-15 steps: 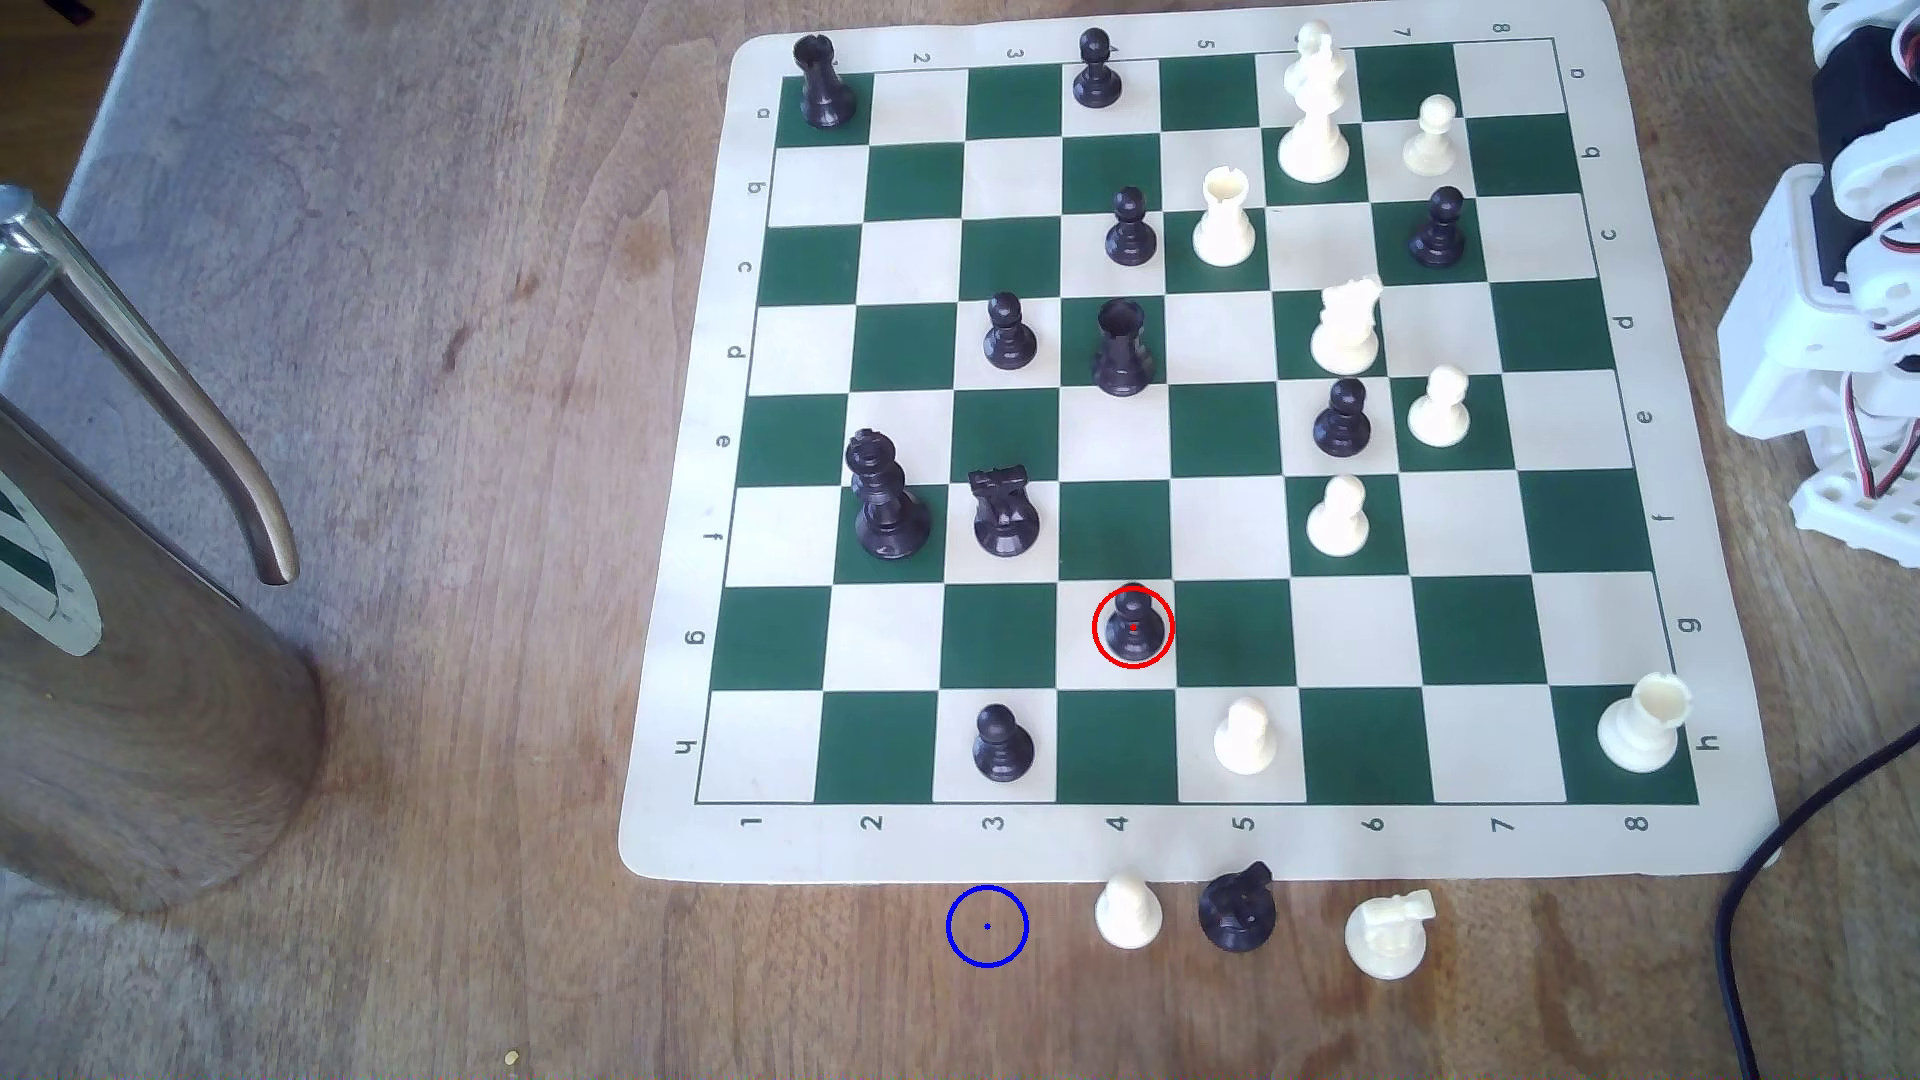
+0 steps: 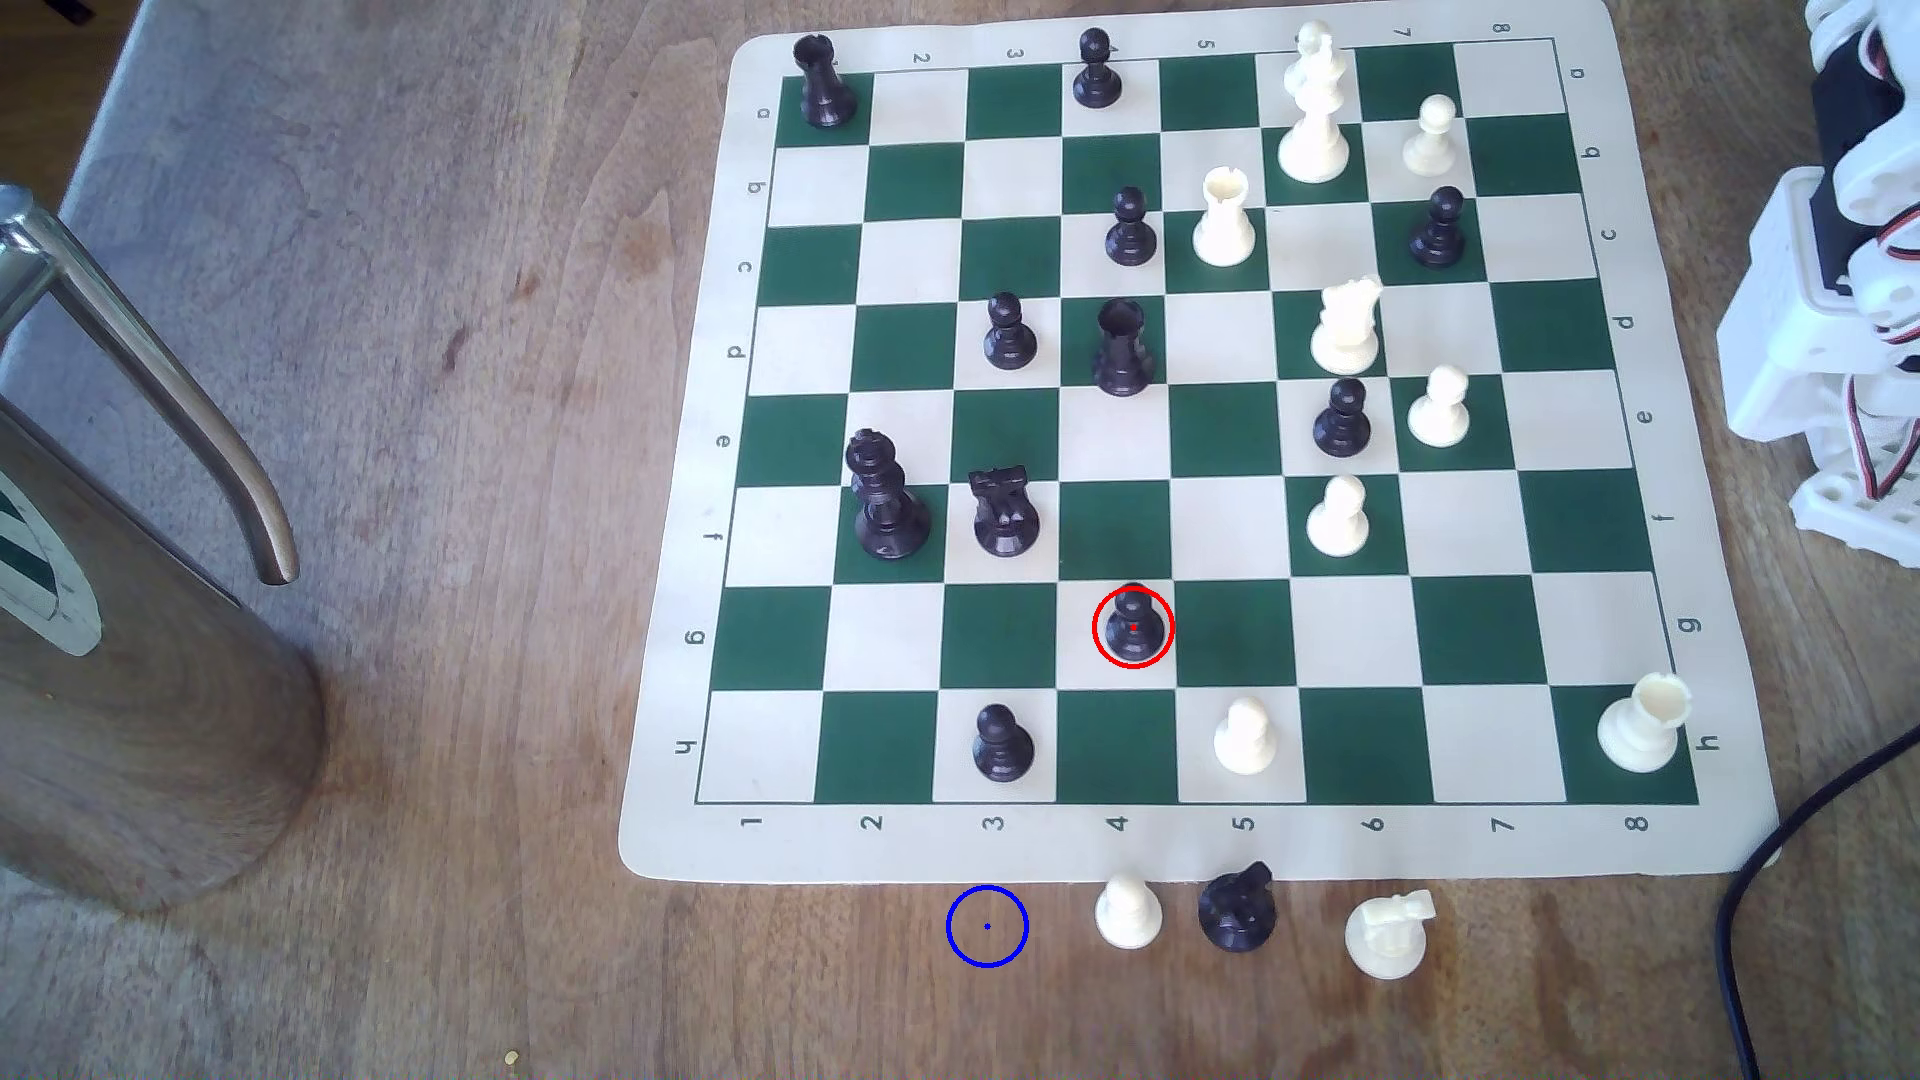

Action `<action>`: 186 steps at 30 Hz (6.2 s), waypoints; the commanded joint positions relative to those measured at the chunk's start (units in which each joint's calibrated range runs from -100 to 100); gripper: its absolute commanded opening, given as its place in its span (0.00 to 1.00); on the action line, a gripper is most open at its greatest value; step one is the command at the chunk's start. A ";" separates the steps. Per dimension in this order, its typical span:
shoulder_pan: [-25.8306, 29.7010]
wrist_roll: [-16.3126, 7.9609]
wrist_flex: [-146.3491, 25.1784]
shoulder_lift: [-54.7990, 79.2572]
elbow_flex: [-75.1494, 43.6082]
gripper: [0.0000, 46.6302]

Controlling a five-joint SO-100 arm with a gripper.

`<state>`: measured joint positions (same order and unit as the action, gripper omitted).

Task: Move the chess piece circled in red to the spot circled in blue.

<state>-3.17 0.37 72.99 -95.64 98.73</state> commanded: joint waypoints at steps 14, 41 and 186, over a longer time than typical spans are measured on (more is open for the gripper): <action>-1.17 -0.73 -51.94 -0.20 -6.53 0.07; 8.53 -15.63 -137.93 55.83 -78.25 0.11; 28.87 -17.63 -124.83 122.72 -122.31 0.01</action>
<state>26.11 -17.26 -52.83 28.95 -18.30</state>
